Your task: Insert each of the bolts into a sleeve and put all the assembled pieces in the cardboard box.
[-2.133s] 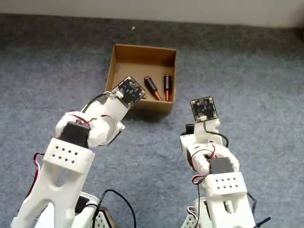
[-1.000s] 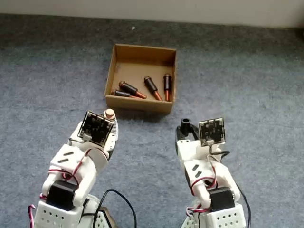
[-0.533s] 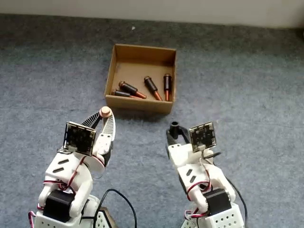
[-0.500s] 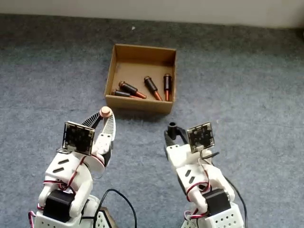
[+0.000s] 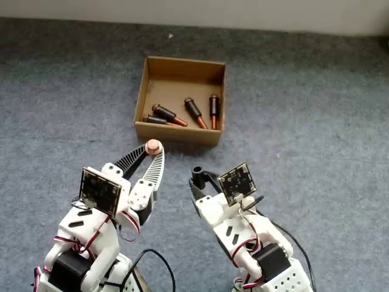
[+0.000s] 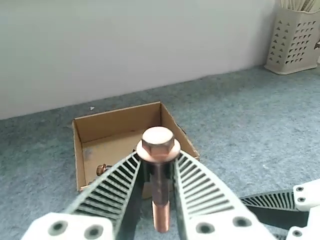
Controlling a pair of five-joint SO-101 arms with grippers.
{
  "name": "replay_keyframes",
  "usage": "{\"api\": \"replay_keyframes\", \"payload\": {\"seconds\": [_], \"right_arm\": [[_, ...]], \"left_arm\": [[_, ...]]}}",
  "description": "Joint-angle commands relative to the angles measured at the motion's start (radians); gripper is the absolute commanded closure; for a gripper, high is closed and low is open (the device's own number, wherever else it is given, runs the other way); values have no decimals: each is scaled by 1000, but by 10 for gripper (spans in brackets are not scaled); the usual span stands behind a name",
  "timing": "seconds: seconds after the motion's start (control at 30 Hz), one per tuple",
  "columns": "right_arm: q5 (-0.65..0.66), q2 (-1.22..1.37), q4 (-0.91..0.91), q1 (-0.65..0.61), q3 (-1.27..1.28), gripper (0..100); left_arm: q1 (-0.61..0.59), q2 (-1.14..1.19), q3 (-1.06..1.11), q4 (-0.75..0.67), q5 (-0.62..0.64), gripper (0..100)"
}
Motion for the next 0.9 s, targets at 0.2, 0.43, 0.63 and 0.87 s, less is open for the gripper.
{"api": "replay_keyframes", "payload": {"seconds": [0.2,0.43,0.63,0.87], "right_arm": [[-5,-18,-145,-130,-10,990],[-5,-18,-311,-133,-5,990],[-3,-18,-332,-211,-4,991],[104,-18,-334,-213,12,992]], "left_arm": [[18,-12,-134,-28,28,992],[19,-10,-193,-31,83,992],[87,-10,-189,-81,84,992],[170,-10,-186,-77,77,992]]}}
